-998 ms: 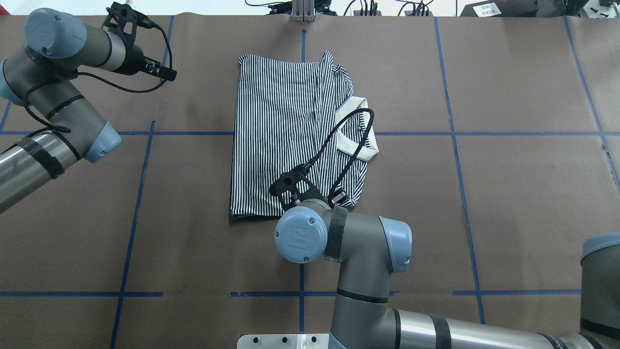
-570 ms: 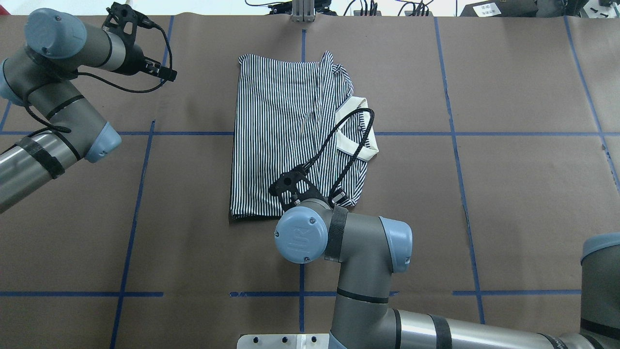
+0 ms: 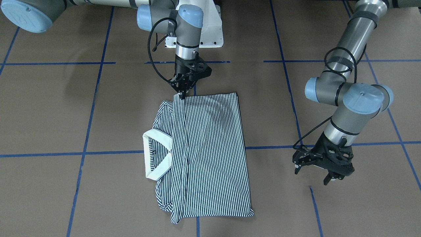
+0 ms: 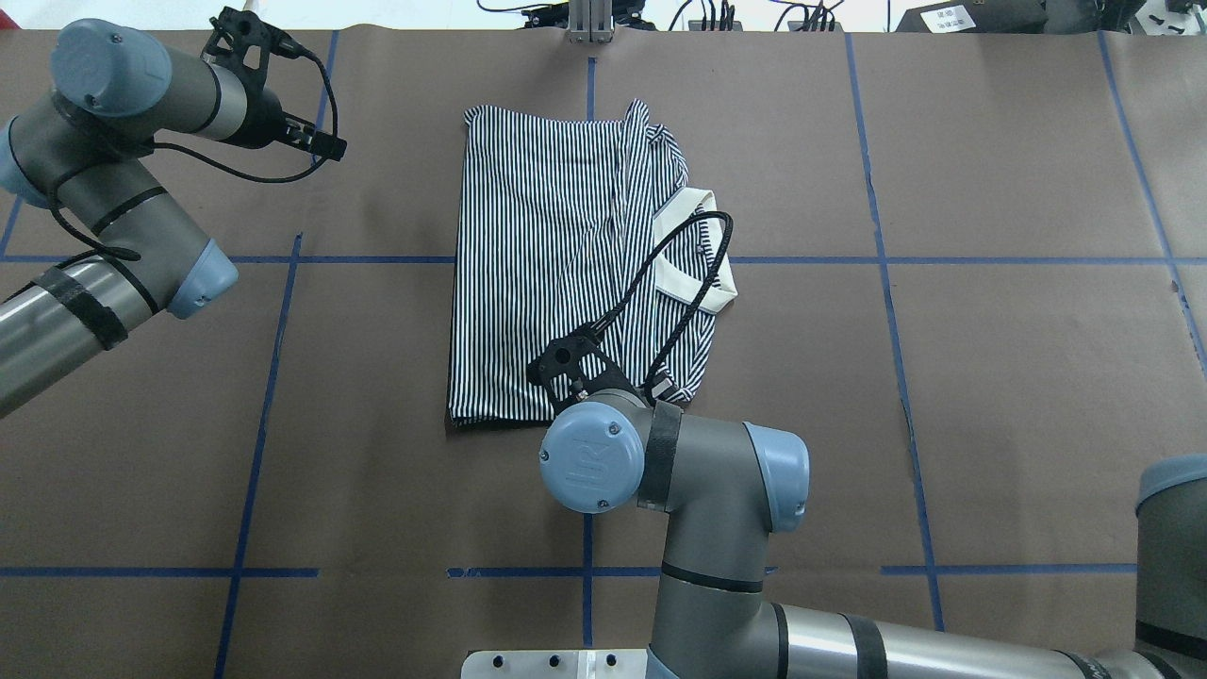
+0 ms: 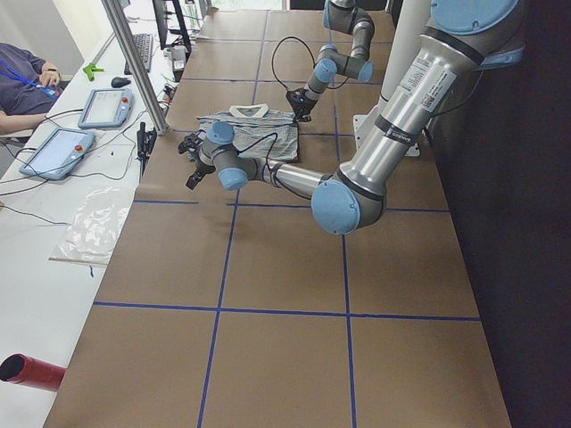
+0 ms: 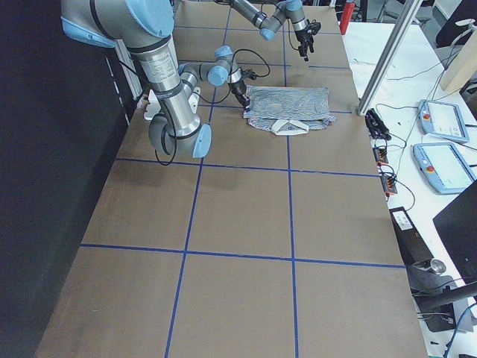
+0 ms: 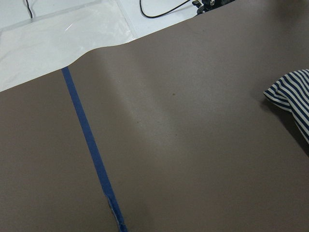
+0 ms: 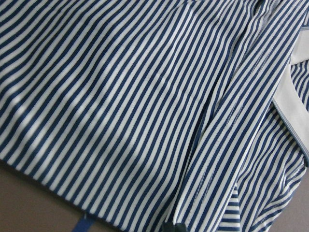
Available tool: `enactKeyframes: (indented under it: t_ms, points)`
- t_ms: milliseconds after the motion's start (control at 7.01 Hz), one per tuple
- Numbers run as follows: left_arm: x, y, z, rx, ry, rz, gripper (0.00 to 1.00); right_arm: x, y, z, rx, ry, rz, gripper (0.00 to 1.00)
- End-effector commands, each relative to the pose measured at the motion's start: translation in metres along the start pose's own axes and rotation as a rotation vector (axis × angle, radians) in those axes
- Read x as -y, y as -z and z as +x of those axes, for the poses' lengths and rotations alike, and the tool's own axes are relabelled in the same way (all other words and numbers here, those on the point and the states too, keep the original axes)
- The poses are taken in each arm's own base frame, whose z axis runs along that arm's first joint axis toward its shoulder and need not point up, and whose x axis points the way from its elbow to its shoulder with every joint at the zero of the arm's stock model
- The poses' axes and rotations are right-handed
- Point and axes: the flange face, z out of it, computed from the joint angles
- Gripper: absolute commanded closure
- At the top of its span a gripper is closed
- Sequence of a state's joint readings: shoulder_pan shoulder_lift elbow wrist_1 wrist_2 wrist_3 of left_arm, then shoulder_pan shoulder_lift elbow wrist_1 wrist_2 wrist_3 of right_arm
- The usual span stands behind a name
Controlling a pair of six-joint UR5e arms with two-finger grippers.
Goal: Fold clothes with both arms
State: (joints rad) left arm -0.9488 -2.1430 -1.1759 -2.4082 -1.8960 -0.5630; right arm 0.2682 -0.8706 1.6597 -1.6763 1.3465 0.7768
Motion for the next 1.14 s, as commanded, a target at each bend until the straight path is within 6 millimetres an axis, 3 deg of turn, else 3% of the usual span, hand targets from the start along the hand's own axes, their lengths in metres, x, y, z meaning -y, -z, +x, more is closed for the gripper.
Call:
enactKeyframes:
  t_ms: [0,143,428,570,713,998]
  points:
    - [-0.002,-0.002,0.004,-0.005,0.005,-0.003,0.0,-0.031,0.007,0.033,0.01,0.044,0.005,1.0]
    - [-0.006,-0.005,0.015,-0.017,0.049,-0.008,0.0,-0.045,-0.005,0.046,-0.012,0.049,-0.011,1.0]
    - [-0.008,-0.005,0.027,-0.032,0.041,-0.008,0.0,-0.047,-0.006,0.05,-0.013,0.042,-0.009,1.0]
    - [-0.008,-0.005,0.027,-0.032,0.043,-0.008,0.0,-0.046,-0.006,0.05,-0.012,0.03,-0.008,0.64]
    - [-0.008,-0.005,0.027,-0.032,0.043,-0.008,0.0,-0.045,-0.005,0.051,-0.013,-0.009,-0.001,0.01]
    - [-0.005,-0.001,0.03,-0.036,0.04,-0.001,0.0,-0.029,0.022,0.072,0.034,-0.106,0.069,0.0]
